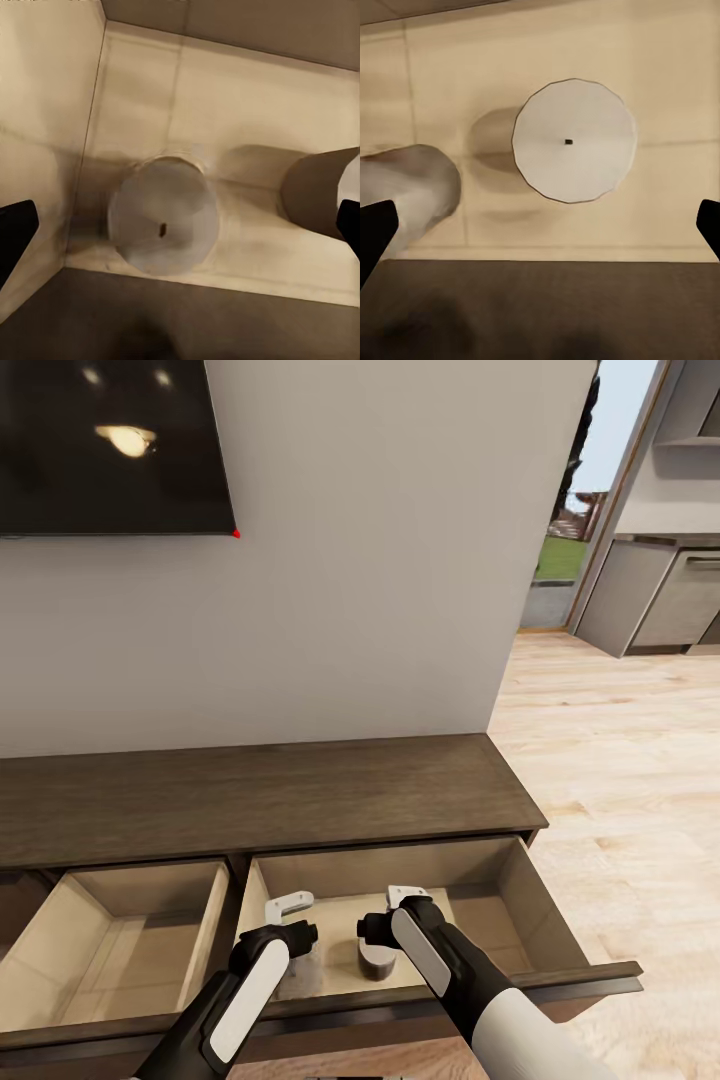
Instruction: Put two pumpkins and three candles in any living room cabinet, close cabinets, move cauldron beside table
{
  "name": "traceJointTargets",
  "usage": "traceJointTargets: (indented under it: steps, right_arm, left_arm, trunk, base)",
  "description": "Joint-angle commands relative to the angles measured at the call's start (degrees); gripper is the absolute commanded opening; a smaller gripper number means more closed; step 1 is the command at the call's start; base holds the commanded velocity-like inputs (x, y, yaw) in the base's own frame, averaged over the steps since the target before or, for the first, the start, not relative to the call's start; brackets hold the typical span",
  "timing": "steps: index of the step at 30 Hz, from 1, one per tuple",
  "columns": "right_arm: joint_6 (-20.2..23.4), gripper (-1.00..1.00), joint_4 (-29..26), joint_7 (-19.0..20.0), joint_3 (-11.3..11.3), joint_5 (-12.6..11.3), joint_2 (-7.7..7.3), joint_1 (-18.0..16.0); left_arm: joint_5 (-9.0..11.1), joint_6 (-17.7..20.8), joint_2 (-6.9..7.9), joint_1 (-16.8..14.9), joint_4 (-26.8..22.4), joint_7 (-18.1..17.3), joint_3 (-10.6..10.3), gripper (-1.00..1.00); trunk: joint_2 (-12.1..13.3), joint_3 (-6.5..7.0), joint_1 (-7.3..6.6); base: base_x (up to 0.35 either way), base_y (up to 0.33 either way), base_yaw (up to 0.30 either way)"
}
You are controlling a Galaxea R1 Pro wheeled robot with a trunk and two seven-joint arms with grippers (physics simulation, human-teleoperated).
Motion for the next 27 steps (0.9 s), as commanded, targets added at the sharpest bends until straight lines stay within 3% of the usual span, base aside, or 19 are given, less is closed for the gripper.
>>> traceJointTargets:
  steps: [1, 22, 27]
  right_arm:
    - [0.0, 1.00, -0.1, -0.6, 0.2, -0.6, -0.03, 0.0]
    - [0.1, 1.00, -0.1, -0.5, 0.1, -0.7, -0.03, 0.0]
    - [0.1, 1.00, -0.1, -0.5, 0.0, -0.7, -0.06, 0.0]
  left_arm:
    - [0.5, 0.1, 0.01, 0.0, -0.1, 0.5, -0.1, 1.00]
    - [1.0, 0.6, 0.04, -0.1, -1.8, 0.5, 0.3, 1.00]
    - [1.1, 0.9, 0.02, -0.2, -1.9, 0.5, 0.4, 1.00]
  trunk:
    - [0.0, -0.05, -0.01]
    - [1.2, 0.49, -0.67]
    - [3.2, 1.39, -1.77]
  base:
    - [0.000, 0.000, 0.000]
    - [0.000, 0.000, 0.000]
    - [0.000, 0.000, 0.000]
